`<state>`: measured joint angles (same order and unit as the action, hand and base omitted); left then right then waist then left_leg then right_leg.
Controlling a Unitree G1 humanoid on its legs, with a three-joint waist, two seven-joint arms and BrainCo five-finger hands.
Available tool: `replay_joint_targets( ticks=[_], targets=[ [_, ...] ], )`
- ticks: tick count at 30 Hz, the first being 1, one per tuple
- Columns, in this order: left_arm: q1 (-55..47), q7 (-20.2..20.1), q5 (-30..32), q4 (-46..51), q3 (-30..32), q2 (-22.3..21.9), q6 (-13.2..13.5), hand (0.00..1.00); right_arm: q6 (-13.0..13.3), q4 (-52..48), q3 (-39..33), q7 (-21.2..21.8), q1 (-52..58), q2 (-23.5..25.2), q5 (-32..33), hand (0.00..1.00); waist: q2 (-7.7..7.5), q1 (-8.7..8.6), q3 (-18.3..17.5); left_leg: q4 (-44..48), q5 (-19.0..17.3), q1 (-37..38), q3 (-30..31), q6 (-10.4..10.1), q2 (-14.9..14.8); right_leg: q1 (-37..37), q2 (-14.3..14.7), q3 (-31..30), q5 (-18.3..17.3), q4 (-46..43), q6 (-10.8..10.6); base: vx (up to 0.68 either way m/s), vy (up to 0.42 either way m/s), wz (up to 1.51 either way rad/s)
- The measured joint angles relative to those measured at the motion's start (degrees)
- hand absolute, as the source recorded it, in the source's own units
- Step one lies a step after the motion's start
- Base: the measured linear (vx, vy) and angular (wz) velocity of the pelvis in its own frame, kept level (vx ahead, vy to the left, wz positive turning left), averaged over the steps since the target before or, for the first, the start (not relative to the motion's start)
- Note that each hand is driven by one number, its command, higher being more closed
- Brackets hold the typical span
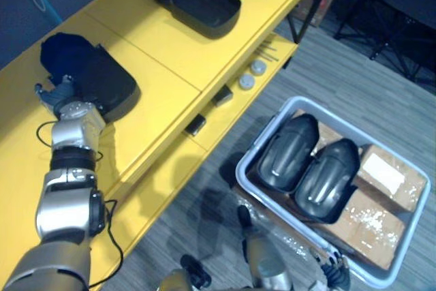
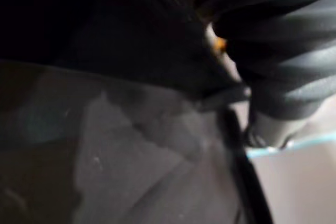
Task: Walk over and take plastic housings, then place them on the shelf
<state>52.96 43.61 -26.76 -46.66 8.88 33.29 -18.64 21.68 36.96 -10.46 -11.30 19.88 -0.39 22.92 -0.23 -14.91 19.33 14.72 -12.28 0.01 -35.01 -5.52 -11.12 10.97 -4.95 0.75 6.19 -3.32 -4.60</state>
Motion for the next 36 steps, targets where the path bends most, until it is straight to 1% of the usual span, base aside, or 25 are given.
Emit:
replay_joint_targets(
  ticks=[5, 6, 8, 9, 10, 12, 14, 16, 18, 20, 21, 22, 24, 25, 26, 27, 28, 29, 30, 31, 32, 33, 34, 36],
  targets=[
    [0.0, 2.6, -2.7, -0.7, 0.0, -0.2, 3.0, 0.0, 0.0, 0.0, 0.5, -0.6, 0.0, 0.0, 0.0, 0.0, -0.06, -0.04, 0.0, 0.0, 0.0, 0.1, -0.1, 0.0, -0.1, -0.1, 0.1, -0.2, 0.0, 0.0, 0.0, 0.0, 0.0, 0.0],
    [0.0, 3.2, -3.2, -0.8, 0.0, -0.3, 4.0, 0.0, 0.1, 0.0, 0.9, -1.0, 0.0, 0.0, -0.1, 0.0, -0.12, -0.04, 0.1, 0.1, 0.0, 0.1, -0.1, 0.0, -0.1, -0.1, 0.1, -0.3, 0.0, 0.0, 0.0, 0.0, 0.0, 0.0],
    [0.0, 5.3, -4.7, -0.8, 0.1, -0.5, 7.2, 0.0, 0.8, -0.1, 1.1, -1.3, 0.0, 0.0, -0.2, 0.0, -0.28, -0.05, 0.2, 0.2, 0.0, 0.2, -0.1, 0.0, -0.2, -0.2, 0.1, -0.4, 0.1, 0.1, 0.0, 0.0, 0.0, 0.0],
    [0.0, 5.8, -4.8, -0.8, 0.1, -0.7, 8.2, 0.0, 1.0, -0.1, 1.1, -1.3, 0.0, 0.0, -0.2, 0.0, -0.34, -0.04, 0.2, 0.3, -0.1, 0.2, -0.1, 0.0, -0.2, -0.3, 0.1, -0.4, 0.1, 0.2, 0.0, 0.0, 0.0, 0.0],
    [0.0, 6.8, -4.7, -0.8, 0.1, -1.3, 10.0, 0.0, 1.2, -0.4, 1.1, -1.3, 0.0, 0.0, -0.2, 0.0, -0.38, -0.02, 0.2, 0.6, -0.2, 0.2, 0.0, 0.0, -0.3, -0.6, 0.2, -0.4, 0.3, 0.5, 0.0, 0.0, 0.0, 0.0],
    [0.0, 8.9, -3.9, -0.5, 0.1, -2.1, 12.4, 0.0, 2.4, -1.0, 1.2, -1.3, 0.1, 0.0, -0.2, 0.0, -0.42, 0.04, 0.2, 0.6, -0.4, 0.8, -0.2, -0.1, -0.3, -1.3, 0.2, -0.5, 0.5, 1.1, 0.0, -0.01, -0.004, -0.02],
    [0.0, 11.2, -1.8, 2.4, 0.0, -2.1, 13.8, 0.0, 3.1, -3.9, 1.8, -1.2, 0.5, 0.0, -0.6, 0.0, -0.46, 0.01, 0.2, 0.5, -0.5, 1.3, -0.2, -0.1, -0.3, -2.2, 0.1, -0.5, 0.7, 1.8, -0.1, 0.0, 0.0, 0.0],
    [0.1, 12.3, -0.2, 6.1, -0.1, -2.1, 15.0, 0.0, 3.4, -8.4, 2.3, -1.2, 1.2, -0.2, -2.2, 0.0, -0.47, 0.23, 0.1, -0.1, -0.5, 2.1, -0.1, -0.1, -0.1, -3.3, 0.1, -0.4, 0.9, 2.6, -0.1, -0.01, -0.003, 0.03],
    [1.5, 12.5, 3.2, 10.3, -1.1, -1.9, 15.5, 0.0, 3.3, -15.4, 3.6, -1.5, 1.8, -1.4, -5.0, 0.0, -0.55, 0.57, 0.0, -0.4, -0.5, 2.7, 0.2, -0.1, -0.1, -4.7, 0.0, 0.4, 1.1, 3.6, -0.1, -0.01, -0.008, 0.12],
    [2.2, 12.5, 3.3, 12.5, -1.4, -1.9, 16.5, 0.0, 3.4, -19.8, 4.4, -1.4, 1.9, -2.7, -5.8, 0.0, -0.51, 1.27, -0.2, -0.7, -0.4, 3.0, 0.1, -0.1, 0.0, -5.3, 0.0, 0.6, 1.4, 4.3, -0.1, 0.0, -0.005, 0.02],
    [2.3, 12.3, 3.7, 13.9, -1.4, -1.9, 17.6, 0.0, 3.4, -23.9, 4.9, -1.3, 1.6, -3.7, -5.8, 0.0, -0.46, 1.62, -0.9, -1.3, -0.3, 3.0, 0.2, -0.3, 0.2, -5.3, -0.1, 0.7, 1.6, 4.9, -0.2, 0.0, 0.0, 0.0],
    [2.3, 12.1, 4.6, 14.2, -1.4, -1.9, 17.8, 0.0, 3.5, -25.9, 5.0, -1.2, 1.2, -4.1, -5.8, 0.0, -0.43, 1.71, -1.5, -1.4, -0.1, 3.0, 0.3, -0.4, 0.3, -5.4, -0.1, 0.8, 1.7, 5.2, -0.1, 0.01, -0.014, 0.1],
    [2.2, 10.7, 5.4, 15.2, -1.4, -2.0, 19.9, 0.0, 4.9, -33.1, 4.8, -0.9, -0.5, -5.6, -7.1, 0.0, -0.52, 2.11, -2.7, -3.2, 0.5, 4.7, 1.4, -0.7, 0.6, -7.5, -0.1, 1.8, 1.8, 6.2, -0.1, 0.04, -0.015, 0.2],
    [2.1, 10.2, 5.4, 15.5, -1.4, -2.0, 20.3, 0.0, 5.1, -34.7, 4.7, -0.6, -1.0, -6.2, -7.3, 0.0, -0.45, 2.34, -3.1, -3.7, 0.7, 5.1, 1.5, -0.7, 0.7, -8.0, -0.1, 2.3, 1.8, 6.4, -0.1, 0.02, -0.008, 0.21],
    [1.6, 9.4, 5.5, 16.6, -1.4, -2.1, 21.2, 0.0, 5.7, -36.7, 4.4, 0.0, -1.9, -7.1, -7.7, 0.0, -0.44, 2.74, -4.3, -4.6, 1.0, 5.2, 1.6, -0.8, 1.0, -8.3, -0.2, 2.5, 1.8, 6.9, -0.1, 0.02, -0.016, 0.1],
    [-0.3, 8.3, 5.5, 20.1, -1.0, -2.1, 22.4, 0.0, 6.3, -39.2, 3.8, 0.9, -3.5, -8.6, -7.9, 0.0, -0.31, 3.53, -5.5, -5.8, 1.4, 6.2, 1.6, -0.9, 1.3, -8.7, -0.1, 2.7, 1.8, 7.1, -0.1, 0.05, -0.007, 0.17],
    [-2.9, 7.0, 6.0, 24.1, -0.8, -2.4, 24.1, 0.0, 7.0, -41.7, 2.7, 1.7, -5.3, -10.1, -7.8, 0.0, 0.04, 4.0, -5.8, -7.0, 1.8, 7.5, 2.0, -0.9, 1.6, -10.3, -0.2, 3.7, 1.8, 7.4, -0.1, 0.05, -0.004, 0.19],
    [-4.6, 6.3, 6.5, 26.0, -0.6, -2.5, 24.9, 0.0, 7.2, -43.0, 2.3, 2.2, -6.2, -10.8, -7.7, 0.0, 0.32, 4.17, -6.1, -7.6, 2.0, 8.1, 2.8, -0.9, 1.8, -11.2, -0.2, 4.2, 1.8, 7.6, -0.1, 0.02, 0.016, 0.3],
    [-8.9, 4.6, 6.9, 30.6, 0.3, -2.7, 26.4, 0.0, 7.4, -45.5, 1.4, 3.1, -7.9, -12.0, -6.6, 0.0, 1.04, 4.68, -8.0, -8.5, 2.2, 8.1, 3.3, -0.8, 2.1, -11.2, -0.3, 4.8, 1.8, 7.8, -0.1, 0.01, 0.013, 0.32],
    [-13.4, 2.8, 6.9, 36.4, 2.3, -3.7, 27.7, 0.0, 7.5, -47.5, 0.5, 3.9, -9.5, -12.8, -6.0, 0.0, 1.65, 5.16, -9.0, -8.7, 2.3, 8.2, 4.1, -0.7, 2.2, -11.6, -0.5, 6.0, 1.8, 7.8, -0.1, 0.02, 0.014, 0.34],
    [-15.6, 1.9, 6.9, 39.6, 3.8, -4.8, 28.6, 0.0, 7.5, -48.2, 0.3, 3.9, -10.3, -13.2, -5.5, 0.0, 1.86, 5.41, -9.1, -8.8, 2.4, 8.5, 4.7, -0.7, 2.3, -12.1, -0.6, 6.5, 1.8, 7.8, -0.1, 0.01, 0.026, 0.38],
    [-20.2, -0.1, 7.1, 46.3, 6.4, -7.2, 29.8, 0.0, 7.3, -49.0, -0.1, 4.2, -11.7, -13.6, -5.0, 0.0, 2.1, 6.55, -9.4, -9.4, 2.7, 9.4, 5.1, -0.4, 2.6, -13.1, -0.8, 7.3, 1.8, 7.8, -0.1, -0.02, 0.032, 0.29],
    [-25.2, -1.6, 7.1, 52.5, 8.6, -9.3, 30.6, 0.0, 6.9, -49.9, -0.3, 4.7, -12.7, -13.7, -4.4, 0.0, 2.44, 7.99, -10.6, -9.5, 2.7, 9.4, 5.8, -0.4, 2.7, -13.3, -1.0, 7.4, 1.8, 7.8, -0.1, -0.04, 0.034, 0.25],
    [-32.4, -3.8, 7.1, 58.9, 11.5, -11.6, 31.1, 0.0, 6.5, -50.2, -0.3, 5.0, -14.3, -13.7, -4.5, 0.0, 2.83, 8.89, -11.1, -10.3, 3.0, 9.9, 7.6, -0.1, 3.2, -14.6, -1.1, 9.6, 1.8, 7.9, -0.1, -0.05, 0.001, 0.41]
  ],
)
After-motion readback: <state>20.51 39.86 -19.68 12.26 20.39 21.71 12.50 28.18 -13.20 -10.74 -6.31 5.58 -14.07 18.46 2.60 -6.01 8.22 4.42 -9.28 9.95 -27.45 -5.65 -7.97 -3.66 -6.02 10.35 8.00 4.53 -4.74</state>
